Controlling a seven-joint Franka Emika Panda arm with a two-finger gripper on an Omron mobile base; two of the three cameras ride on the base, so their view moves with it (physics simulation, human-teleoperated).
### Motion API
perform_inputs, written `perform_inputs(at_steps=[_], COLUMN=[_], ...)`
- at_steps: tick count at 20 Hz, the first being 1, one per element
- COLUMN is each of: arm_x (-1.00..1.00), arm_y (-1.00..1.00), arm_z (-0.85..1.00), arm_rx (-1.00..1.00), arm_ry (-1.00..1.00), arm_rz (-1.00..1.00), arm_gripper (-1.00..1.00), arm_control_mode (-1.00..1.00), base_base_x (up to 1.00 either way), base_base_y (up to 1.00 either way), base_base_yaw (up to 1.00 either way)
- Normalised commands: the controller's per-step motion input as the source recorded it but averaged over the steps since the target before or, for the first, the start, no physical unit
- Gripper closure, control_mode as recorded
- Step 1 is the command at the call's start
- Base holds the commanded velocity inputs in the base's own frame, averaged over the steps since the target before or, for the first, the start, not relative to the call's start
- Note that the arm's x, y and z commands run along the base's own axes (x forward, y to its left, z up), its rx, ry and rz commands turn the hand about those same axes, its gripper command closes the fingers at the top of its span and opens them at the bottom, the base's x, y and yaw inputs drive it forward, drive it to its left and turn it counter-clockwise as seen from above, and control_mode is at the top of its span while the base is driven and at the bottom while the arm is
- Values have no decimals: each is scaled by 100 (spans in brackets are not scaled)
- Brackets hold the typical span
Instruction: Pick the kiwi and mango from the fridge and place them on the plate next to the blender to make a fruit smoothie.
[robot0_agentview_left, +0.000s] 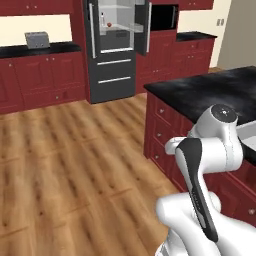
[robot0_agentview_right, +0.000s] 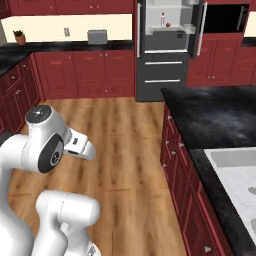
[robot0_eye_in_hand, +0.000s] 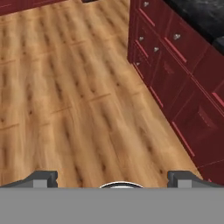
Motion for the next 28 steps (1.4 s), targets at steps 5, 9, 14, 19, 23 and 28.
perform_inputs(at_steps=[5, 9, 14, 19, 23, 28], arm_x=[0, 0, 0, 0, 0, 0], arm_y=[0, 0, 0, 0, 0, 0], arm_z=[0, 0, 0, 0, 0, 0], arm_rx=[0, 0, 0, 0, 0, 0], arm_ry=[0, 0, 0, 0, 0, 0], arm_rz=[0, 0, 0, 0, 0, 0], arm_gripper=[-100, -100, -100, -100, -100, -100], arm_control_mode=[100, 100, 100, 100, 100, 100], base_base_x=[100, 100, 100, 100, 100, 100], base_base_y=[0, 0, 0, 0, 0, 0], base_base_yaw=[0, -3, -15, -19, -15, -16])
